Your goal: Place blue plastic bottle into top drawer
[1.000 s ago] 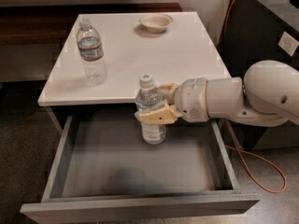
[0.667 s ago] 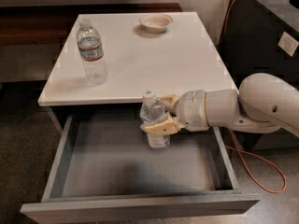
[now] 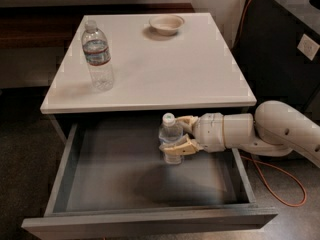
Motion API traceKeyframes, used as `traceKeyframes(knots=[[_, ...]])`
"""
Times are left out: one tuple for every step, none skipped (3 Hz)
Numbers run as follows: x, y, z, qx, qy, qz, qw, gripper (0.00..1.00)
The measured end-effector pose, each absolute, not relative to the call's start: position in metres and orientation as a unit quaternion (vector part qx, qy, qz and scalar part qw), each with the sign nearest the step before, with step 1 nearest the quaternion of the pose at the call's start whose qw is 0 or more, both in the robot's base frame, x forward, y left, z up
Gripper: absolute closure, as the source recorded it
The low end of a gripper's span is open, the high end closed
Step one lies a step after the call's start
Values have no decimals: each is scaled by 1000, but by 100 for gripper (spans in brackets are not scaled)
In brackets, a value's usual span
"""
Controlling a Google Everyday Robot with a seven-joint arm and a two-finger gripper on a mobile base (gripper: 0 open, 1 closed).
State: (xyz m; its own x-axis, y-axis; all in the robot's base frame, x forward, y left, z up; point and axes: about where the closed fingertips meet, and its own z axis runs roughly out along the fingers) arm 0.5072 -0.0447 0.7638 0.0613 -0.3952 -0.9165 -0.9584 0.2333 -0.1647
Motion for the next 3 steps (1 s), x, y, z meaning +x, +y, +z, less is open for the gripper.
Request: traceKeyframes(knots=[[514,-42,741,-528,606,317,503,100],[518,-40,725,-516,600,336,511,100],[520,-38,714,-509,598,355,507,100]])
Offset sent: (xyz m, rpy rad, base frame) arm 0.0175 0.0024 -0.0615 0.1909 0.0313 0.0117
